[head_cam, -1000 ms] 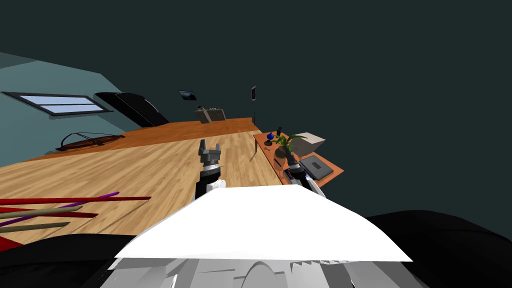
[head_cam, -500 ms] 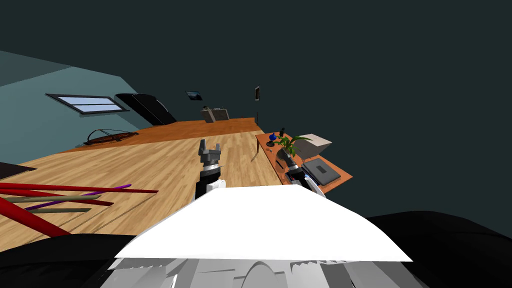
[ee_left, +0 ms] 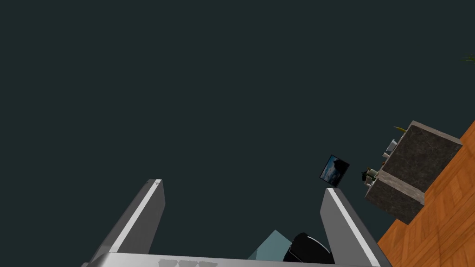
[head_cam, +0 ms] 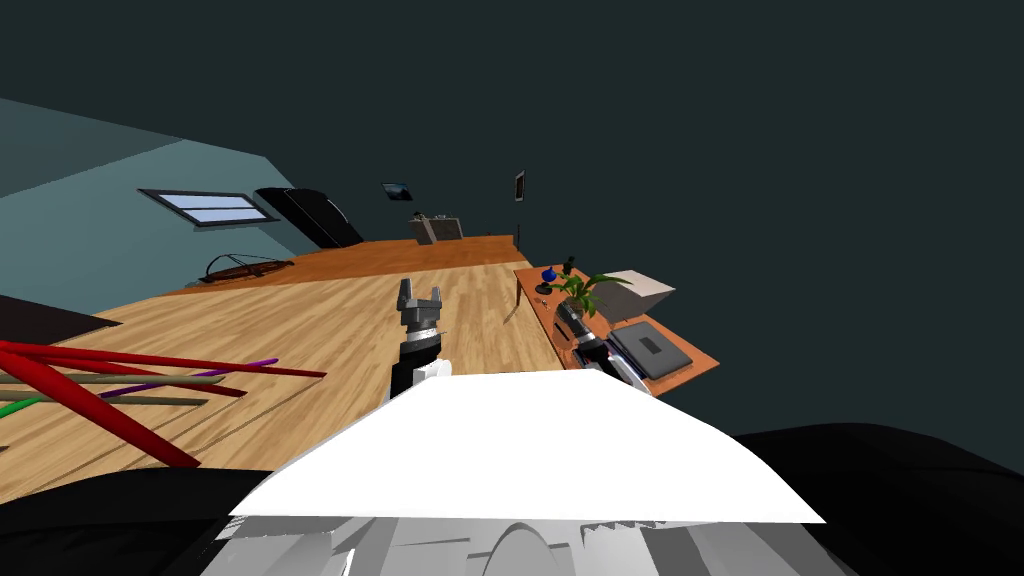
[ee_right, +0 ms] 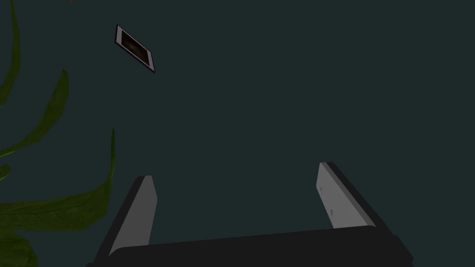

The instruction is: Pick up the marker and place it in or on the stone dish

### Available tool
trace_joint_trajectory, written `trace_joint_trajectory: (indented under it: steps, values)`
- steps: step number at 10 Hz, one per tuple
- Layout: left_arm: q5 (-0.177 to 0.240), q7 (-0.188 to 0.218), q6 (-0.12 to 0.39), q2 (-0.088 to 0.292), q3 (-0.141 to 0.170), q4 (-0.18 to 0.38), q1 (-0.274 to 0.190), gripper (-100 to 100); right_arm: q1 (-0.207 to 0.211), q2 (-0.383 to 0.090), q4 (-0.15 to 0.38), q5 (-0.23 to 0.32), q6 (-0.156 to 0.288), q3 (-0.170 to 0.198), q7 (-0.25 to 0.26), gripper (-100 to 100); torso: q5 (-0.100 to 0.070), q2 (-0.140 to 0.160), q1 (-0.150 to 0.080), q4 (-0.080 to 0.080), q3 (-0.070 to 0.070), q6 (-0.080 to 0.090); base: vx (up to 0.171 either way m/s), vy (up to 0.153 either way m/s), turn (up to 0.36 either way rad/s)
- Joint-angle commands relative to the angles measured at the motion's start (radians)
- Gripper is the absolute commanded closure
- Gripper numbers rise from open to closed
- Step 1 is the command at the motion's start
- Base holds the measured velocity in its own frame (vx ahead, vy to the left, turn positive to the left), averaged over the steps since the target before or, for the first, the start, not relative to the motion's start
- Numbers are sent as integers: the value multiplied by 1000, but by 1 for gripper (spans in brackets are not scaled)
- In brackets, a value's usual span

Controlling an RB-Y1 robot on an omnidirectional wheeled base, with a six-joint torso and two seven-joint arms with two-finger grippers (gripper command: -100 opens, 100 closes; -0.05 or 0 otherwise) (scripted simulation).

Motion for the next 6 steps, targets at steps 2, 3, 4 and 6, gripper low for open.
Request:
trace_joint_trajectory:
  steps: [2,3,4,6]
  values:
    - [0,0,0,0,0,0,0,0,-18,-20,57,18,0,9,22,-100,0,0,0,0,0,0,16,-13,74]
    - [0,0,0,0,0,0,0,0,-30,-37,103,33,-2,16,42,-100,0,0,0,0,0,0,17,-11,75]
    - [0,0,0,0,0,0,0,0,-42,-52,133,50,-1,23,61,-100,0,0,0,0,0,0,22,-16,143]
    - [0,0,0,0,0,0,0,0,-55,-66,193,67,1,31,80,-100,0,-1,0,0,0,0,19,-18,58]
